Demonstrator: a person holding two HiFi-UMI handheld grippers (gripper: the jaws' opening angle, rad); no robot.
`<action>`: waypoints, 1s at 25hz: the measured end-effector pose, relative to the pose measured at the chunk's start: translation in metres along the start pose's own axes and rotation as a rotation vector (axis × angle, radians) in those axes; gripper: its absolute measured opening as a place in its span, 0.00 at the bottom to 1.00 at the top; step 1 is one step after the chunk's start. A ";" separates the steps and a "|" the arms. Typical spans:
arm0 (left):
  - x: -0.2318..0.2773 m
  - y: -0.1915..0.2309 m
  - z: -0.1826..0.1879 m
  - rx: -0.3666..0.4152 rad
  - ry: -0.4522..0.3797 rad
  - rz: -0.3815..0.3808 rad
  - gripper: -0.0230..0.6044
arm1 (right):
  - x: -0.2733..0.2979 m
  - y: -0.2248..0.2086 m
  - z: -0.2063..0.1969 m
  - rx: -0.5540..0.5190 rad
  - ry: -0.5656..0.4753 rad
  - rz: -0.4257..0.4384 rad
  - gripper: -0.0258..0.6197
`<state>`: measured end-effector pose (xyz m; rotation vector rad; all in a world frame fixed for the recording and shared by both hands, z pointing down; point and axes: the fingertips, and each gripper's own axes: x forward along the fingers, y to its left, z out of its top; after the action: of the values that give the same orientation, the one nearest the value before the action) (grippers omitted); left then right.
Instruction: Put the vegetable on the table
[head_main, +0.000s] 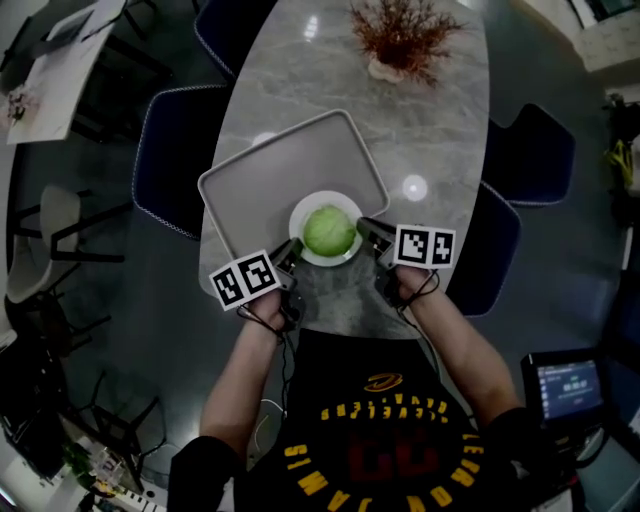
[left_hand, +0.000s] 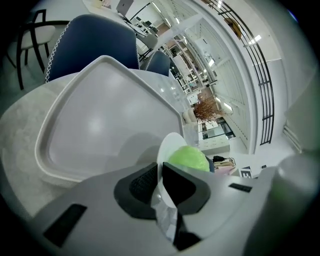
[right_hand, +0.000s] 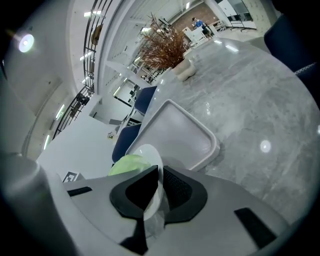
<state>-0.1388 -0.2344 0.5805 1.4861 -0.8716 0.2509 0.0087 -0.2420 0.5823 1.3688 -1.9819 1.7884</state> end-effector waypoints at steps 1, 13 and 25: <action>0.001 -0.001 -0.005 0.002 0.000 0.003 0.09 | -0.002 -0.004 -0.002 0.003 0.001 0.003 0.10; -0.006 -0.028 -0.117 -0.016 -0.032 0.006 0.09 | -0.088 -0.045 -0.058 -0.030 0.029 0.032 0.10; 0.020 -0.034 -0.216 -0.017 0.005 0.003 0.09 | -0.151 -0.111 -0.115 0.003 0.037 0.008 0.10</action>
<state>-0.0277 -0.0463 0.5986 1.4675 -0.8701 0.2490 0.1204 -0.0531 0.5989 1.3209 -1.9697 1.8074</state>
